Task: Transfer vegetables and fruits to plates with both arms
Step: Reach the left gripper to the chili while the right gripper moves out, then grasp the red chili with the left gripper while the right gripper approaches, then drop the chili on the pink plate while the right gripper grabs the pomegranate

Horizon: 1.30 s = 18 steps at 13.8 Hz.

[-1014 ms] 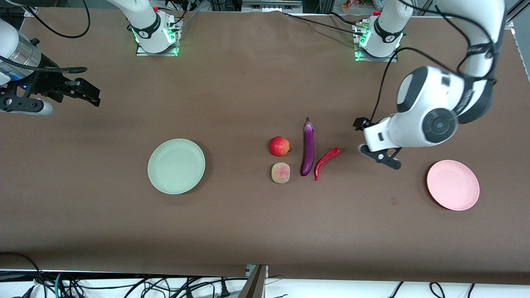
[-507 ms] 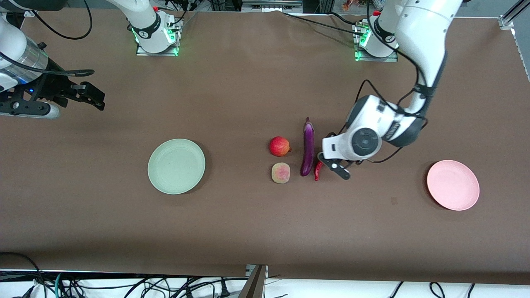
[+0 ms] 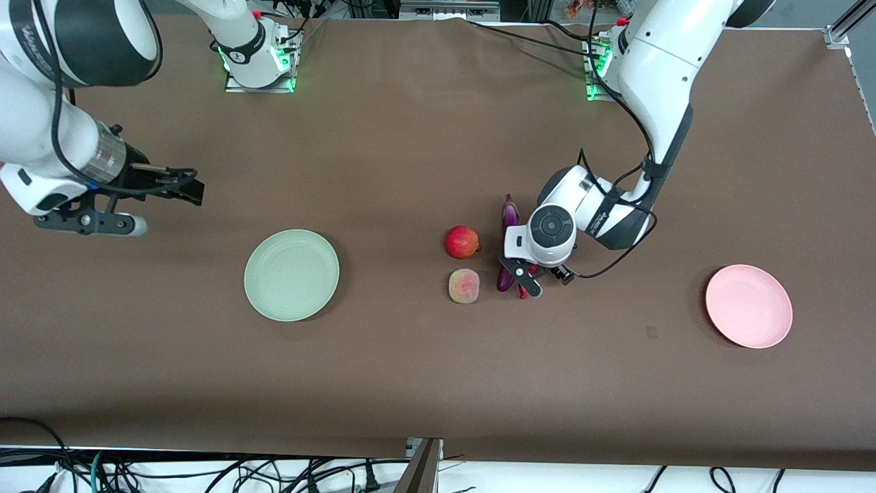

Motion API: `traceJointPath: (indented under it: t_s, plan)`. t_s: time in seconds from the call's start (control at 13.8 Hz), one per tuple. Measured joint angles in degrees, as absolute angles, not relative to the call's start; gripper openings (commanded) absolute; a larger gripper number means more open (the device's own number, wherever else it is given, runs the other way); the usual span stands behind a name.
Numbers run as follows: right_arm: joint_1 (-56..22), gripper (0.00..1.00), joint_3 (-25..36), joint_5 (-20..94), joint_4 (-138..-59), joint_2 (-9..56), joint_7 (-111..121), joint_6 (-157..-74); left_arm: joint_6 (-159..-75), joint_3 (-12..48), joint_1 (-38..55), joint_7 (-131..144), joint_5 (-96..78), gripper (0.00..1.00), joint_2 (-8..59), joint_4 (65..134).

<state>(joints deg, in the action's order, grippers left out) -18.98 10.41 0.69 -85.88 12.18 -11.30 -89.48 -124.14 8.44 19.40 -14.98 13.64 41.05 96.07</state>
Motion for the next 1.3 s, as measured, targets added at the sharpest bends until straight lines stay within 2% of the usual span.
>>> traceJointPath:
  t_s: [0.07,0.14,0.22,0.29,0.36,0.43,0.51,0.58,0.8,1.09,1.3]
  plan:
    - [-19.01,1.0,10.37,0.73,-85.93,13.17,-9.96,-89.38,-124.43,8.47,19.44,-14.99,13.64,0.75,41.37,96.15]
    - [-19.05,1.0,10.29,0.89,-85.93,14.29,-8.59,-89.45,-124.64,8.49,19.46,-14.99,13.65,0.42,41.43,96.15]
    - [-19.3,1.0,10.12,1.11,-85.91,15.21,-7.82,-89.57,-124.77,8.49,19.45,-14.99,13.65,0.25,41.41,96.13]
    - [-19.93,1.0,9.81,1.29,-85.85,15.84,-7.78,-89.77,-124.86,8.47,19.41,-14.99,13.65,0.15,41.41,96.11]
    - [-21.01,1.0,9.44,1.4,-85.77,16.22,-7.84,-90.3,-124.88,8.44,19.38,-14.99,13.65,0.13,41.41,96.1]
    - [-22.51,1.0,9.15,1.67,-85.76,16.57,-8.8,-91.32,-124.88,8.43,19.36,-14.99,13.65,0.05,41.39,96.08]
    - [-23.98,1.0,8.96,2.57,-85.75,17.06,-10.98,-92.81,-124.88,8.44,19.37,-14.99,13.65,0.03,41.32,96.06]
    - [-25.42,1.0,8.84,4.15,-85.75,17.84,-13.82,-94.95,-124.77,8.42,19.35,-14.99,13.65,0.06,41.12,96.05]
    - [-30.01,1.0,8.62,8.66,-85.8,22.03,-22.11,-103.21,-120.69,8.26,18.63,-14.99,13.66,0.01,39.1,95.8]
    - [-37.34,1.0,8.3,12.36,-85.18,30.95,-34.91,-119.42,-112.08,7.95,12.3,-20.74,13.78,0.0,33.88,95.49]
    - [-43.84,1.0,8.27,12.38,-79.98,40.04,-46.82,-127.35,-111.06,7.25,4.56,-33.15,13.9,0.0,33.25,95.58]
